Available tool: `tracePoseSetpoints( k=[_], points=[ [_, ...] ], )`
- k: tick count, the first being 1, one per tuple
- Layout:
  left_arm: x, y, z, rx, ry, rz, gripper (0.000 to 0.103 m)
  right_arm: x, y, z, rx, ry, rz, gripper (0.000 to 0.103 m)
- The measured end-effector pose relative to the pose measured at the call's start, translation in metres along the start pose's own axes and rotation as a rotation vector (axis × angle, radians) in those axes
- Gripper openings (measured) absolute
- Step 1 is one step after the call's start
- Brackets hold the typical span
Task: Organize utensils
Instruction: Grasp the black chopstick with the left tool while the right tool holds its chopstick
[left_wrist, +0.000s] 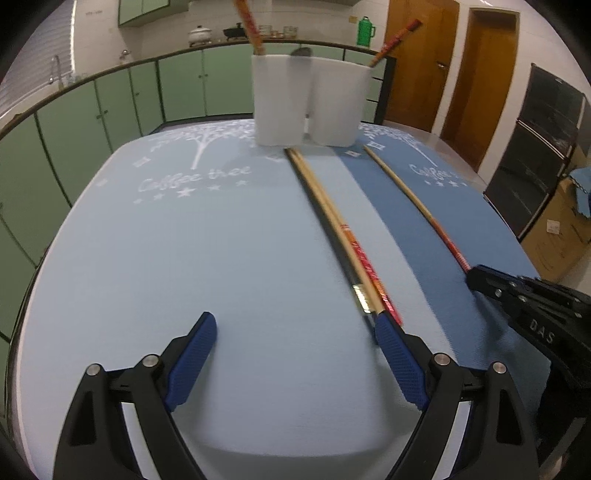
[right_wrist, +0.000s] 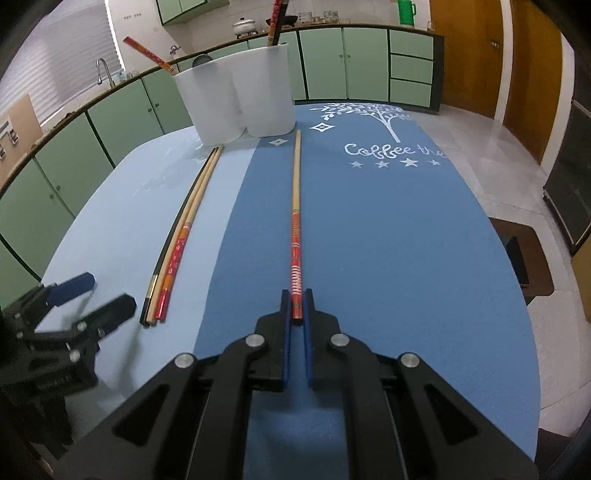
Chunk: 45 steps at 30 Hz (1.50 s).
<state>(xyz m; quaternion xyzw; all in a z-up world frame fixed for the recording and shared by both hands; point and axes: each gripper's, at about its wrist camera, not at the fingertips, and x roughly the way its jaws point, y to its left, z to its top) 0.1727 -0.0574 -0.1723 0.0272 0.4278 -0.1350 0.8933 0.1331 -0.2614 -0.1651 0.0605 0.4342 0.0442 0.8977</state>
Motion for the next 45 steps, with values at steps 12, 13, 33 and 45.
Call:
tracePoseSetpoints(
  k=[12, 13, 33, 45],
  points=[
    [0.004, -0.005, -0.001, 0.012, 0.007, 0.038, 0.088, 0.001, 0.0, 0.0, -0.01, -0.003, 0.003, 0.005],
    [0.004, -0.003, -0.002, 0.008, 0.009, 0.049, 0.088, 0.001, 0.0, 0.0, -0.011, -0.003, 0.003, 0.005],
    [0.0, 0.011, -0.005, -0.013, 0.014, 0.085, 0.086, -0.008, -0.005, -0.007, -0.046, -0.015, 0.051, 0.023],
    [0.003, 0.008, -0.002, -0.027, 0.011, 0.095, 0.086, -0.007, -0.004, -0.006, -0.054, -0.014, 0.048, 0.024]
  ],
)
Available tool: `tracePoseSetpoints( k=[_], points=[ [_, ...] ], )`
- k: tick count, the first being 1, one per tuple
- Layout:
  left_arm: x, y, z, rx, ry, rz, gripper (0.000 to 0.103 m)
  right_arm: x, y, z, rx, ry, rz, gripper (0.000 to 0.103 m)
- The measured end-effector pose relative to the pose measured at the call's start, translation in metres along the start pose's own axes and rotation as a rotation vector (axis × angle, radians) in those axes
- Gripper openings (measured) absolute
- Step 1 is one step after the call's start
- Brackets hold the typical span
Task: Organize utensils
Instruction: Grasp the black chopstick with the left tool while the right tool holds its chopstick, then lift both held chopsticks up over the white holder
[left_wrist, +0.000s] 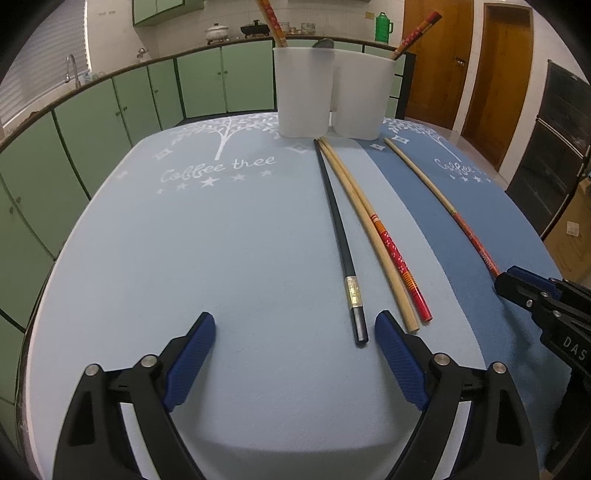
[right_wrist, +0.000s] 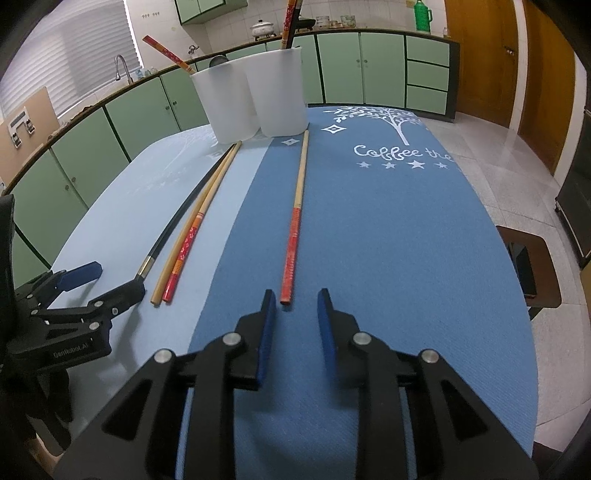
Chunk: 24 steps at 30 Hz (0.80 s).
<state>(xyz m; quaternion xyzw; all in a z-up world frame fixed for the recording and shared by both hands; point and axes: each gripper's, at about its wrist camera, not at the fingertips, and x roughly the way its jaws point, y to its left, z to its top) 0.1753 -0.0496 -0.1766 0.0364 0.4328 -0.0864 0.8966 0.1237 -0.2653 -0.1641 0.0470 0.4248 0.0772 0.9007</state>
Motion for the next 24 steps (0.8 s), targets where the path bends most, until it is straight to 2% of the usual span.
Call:
tracePoseSetpoints(
  k=[7, 9, 12, 14, 16, 20, 22, 24],
  points=[
    [0.001, -0.003, 0.001, 0.004, -0.005, -0.001, 0.08, 0.005, 0.006, 0.003, -0.011, 0.004, -0.01, 0.025],
    [0.0, -0.003, 0.001, 0.006, -0.009, -0.004, 0.074, 0.006, 0.006, 0.004, -0.011, 0.005, -0.016, 0.019],
    [-0.001, -0.001, 0.001, -0.003, -0.021, -0.008, 0.059, 0.006, 0.003, 0.004, 0.0, 0.006, -0.015, 0.006],
    [-0.003, -0.003, 0.002, 0.003, -0.029, -0.012, 0.041, 0.006, 0.0, 0.003, 0.016, 0.005, -0.005, 0.006],
    [-0.003, -0.006, 0.002, 0.012, -0.032, -0.013, 0.03, 0.006, -0.001, 0.003, 0.023, 0.004, -0.004, 0.005],
    [-0.004, -0.012, 0.001, 0.026, -0.036, -0.016, 0.02, 0.006, 0.005, 0.003, -0.003, 0.002, -0.037, 0.005],
    [-0.005, -0.013, 0.0, 0.029, -0.037, -0.021, 0.008, 0.006, 0.005, 0.003, 0.003, 0.002, -0.041, 0.005],
    [-0.005, -0.013, 0.001, 0.024, -0.037, -0.024, 0.007, 0.006, 0.004, 0.003, 0.009, 0.002, -0.041, 0.005]
  ],
)
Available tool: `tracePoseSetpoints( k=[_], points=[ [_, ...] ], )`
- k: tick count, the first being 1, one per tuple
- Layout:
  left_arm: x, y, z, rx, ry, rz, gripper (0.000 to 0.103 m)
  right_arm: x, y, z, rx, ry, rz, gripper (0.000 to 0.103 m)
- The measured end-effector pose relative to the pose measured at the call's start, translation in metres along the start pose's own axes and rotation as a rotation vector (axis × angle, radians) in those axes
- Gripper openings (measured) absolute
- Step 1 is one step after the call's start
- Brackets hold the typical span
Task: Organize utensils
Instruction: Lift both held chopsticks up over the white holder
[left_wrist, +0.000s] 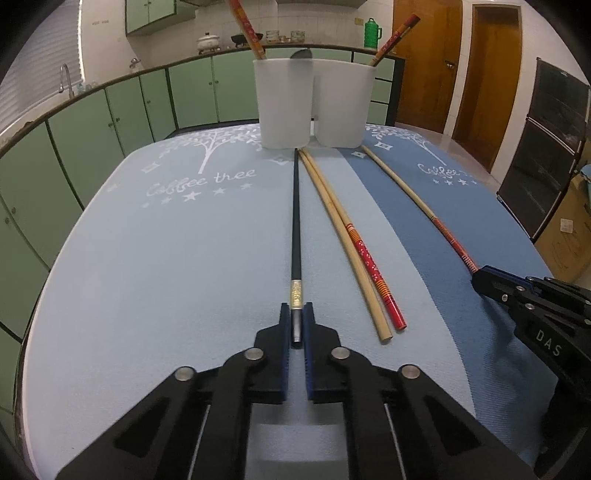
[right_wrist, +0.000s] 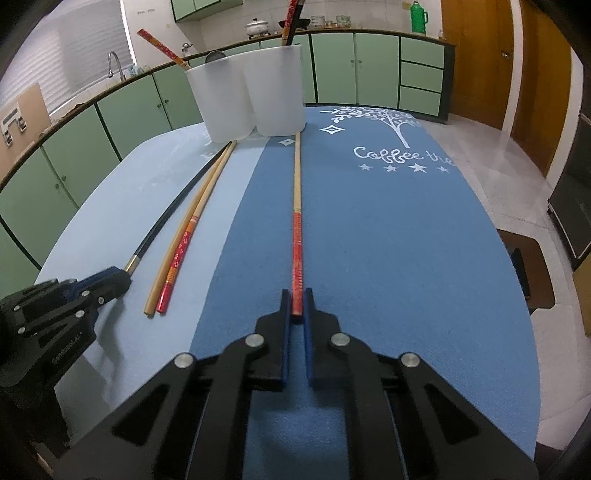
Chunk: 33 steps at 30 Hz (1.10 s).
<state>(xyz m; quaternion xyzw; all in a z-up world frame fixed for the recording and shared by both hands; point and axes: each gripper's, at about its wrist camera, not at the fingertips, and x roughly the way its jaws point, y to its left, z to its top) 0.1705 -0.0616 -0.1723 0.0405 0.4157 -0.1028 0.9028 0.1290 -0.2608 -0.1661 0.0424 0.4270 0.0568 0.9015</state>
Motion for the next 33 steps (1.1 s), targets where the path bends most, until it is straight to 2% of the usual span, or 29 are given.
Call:
tracePoseSetpoints(
  k=[4, 8, 15, 24, 33],
  points=[
    [0.0, 0.001, 0.0, -0.006, -0.002, -0.006, 0.007, 0.0, 0.003, 0.0, -0.012, -0.001, -0.022, 0.005],
    [-0.003, 0.003, 0.001, -0.019, -0.007, -0.012, 0.006, -0.002, 0.0, 0.0, 0.005, -0.002, -0.007, 0.005],
    [-0.03, 0.009, 0.004, -0.033, -0.047, -0.013, 0.006, -0.02, -0.002, 0.002, 0.002, -0.023, -0.004, 0.005],
    [-0.088, 0.017, 0.033, -0.021, -0.178, -0.024, 0.006, -0.075, 0.004, 0.033, -0.059, -0.135, -0.008, 0.005],
    [-0.138, 0.027, 0.089, -0.007, -0.333, -0.063, 0.006, -0.131, 0.005, 0.097, -0.077, -0.268, 0.04, 0.005]
  ],
)
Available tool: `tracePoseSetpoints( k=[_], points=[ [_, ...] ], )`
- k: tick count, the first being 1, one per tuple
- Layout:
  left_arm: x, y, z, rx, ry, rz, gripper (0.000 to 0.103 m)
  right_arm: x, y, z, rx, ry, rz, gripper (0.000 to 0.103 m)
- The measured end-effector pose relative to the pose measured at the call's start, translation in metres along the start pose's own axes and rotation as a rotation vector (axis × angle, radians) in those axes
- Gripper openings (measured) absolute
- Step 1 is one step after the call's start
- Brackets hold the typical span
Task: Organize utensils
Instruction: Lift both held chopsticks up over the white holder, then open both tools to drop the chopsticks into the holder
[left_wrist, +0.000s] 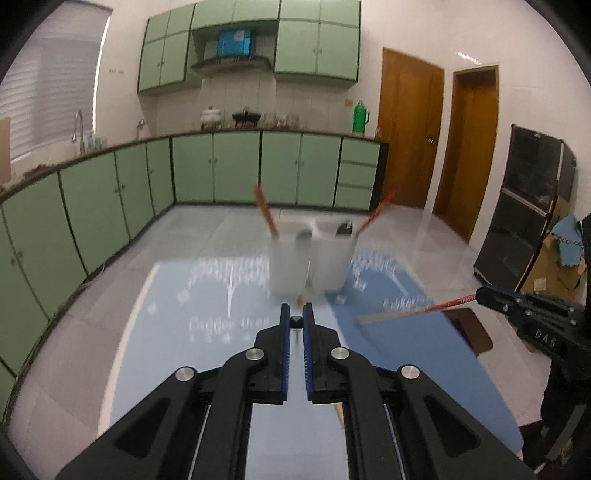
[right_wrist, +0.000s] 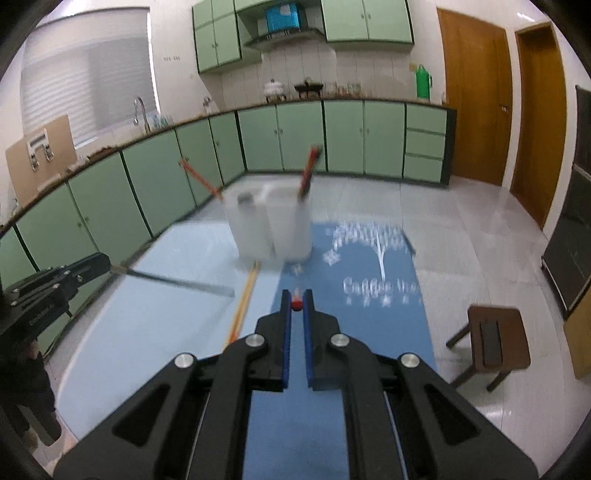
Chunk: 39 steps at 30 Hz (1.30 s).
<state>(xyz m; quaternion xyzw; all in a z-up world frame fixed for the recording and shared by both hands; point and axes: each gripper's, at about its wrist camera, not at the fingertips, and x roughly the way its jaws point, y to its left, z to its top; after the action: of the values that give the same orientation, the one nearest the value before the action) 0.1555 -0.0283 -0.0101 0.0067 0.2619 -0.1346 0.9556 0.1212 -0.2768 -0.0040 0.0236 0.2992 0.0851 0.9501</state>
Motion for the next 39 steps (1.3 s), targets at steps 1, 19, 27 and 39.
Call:
tracePoseSetpoints(
  k=[1, 19, 27, 39],
  points=[
    [0.0, -0.001, 0.008, 0.013, -0.015, 0.001, 0.006, -0.002, 0.0, 0.011, -0.01, -0.013, 0.006, 0.005],
    [0.006, -0.022, 0.09, 0.084, -0.143, -0.083, 0.006, -0.011, -0.003, 0.135, -0.049, -0.134, 0.146, 0.005],
    [0.016, -0.021, 0.164, 0.076, -0.303, -0.07, 0.006, 0.008, -0.008, 0.202, -0.056, -0.239, 0.106, 0.005],
    [0.11, -0.015, 0.19, 0.09, -0.286, -0.021, 0.006, 0.11, -0.01, 0.215, -0.065, -0.151, 0.072, 0.005]
  ],
)
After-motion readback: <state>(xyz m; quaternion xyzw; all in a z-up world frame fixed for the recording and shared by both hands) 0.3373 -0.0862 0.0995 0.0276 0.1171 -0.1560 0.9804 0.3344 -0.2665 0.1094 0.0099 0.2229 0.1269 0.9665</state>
